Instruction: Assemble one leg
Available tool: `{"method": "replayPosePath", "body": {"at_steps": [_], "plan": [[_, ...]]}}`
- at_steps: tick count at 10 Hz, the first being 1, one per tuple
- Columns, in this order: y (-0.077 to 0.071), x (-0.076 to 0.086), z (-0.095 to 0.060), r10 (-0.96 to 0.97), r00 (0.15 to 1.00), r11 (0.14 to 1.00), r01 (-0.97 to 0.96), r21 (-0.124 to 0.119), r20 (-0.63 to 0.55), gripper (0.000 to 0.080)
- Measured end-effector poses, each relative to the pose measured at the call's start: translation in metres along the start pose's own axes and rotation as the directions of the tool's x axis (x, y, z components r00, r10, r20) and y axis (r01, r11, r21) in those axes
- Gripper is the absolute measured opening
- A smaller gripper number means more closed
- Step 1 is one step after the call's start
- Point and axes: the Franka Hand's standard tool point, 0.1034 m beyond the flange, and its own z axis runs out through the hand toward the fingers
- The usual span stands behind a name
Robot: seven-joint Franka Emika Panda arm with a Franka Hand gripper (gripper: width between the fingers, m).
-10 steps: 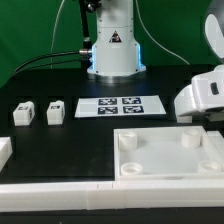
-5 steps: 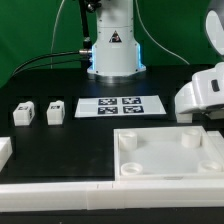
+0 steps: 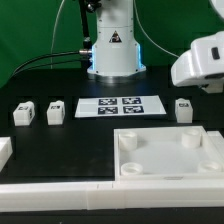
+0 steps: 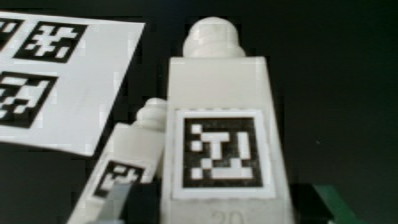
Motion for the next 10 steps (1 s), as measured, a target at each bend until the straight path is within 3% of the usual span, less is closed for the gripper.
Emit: {"method": "replayPosePath", "body": {"at_steps": [2, 4, 7, 9, 10], "plan": [[-0.001, 0.002, 0.003, 0.000, 1.000, 1.000, 0.000, 0.001, -0.013, 0.0294], [-0.003, 0.013, -0.007, 0.005, 0.974, 1.000, -0.001, 0.019, -0.227, 0.0294], [-0.004, 0.014, -0.008, 0.009, 0.871, 0.999, 0.009, 0.034, -0.490, 0.0294], [0.003, 0.014, -0.020, -0.003, 0.795, 0.999, 0.029, 0.033, -0.607, 0.0294], [0.007, 0.017, -0.037, 0.007, 0.734, 0.999, 0.031, 0.043, -0.679, 0.0294]]}}
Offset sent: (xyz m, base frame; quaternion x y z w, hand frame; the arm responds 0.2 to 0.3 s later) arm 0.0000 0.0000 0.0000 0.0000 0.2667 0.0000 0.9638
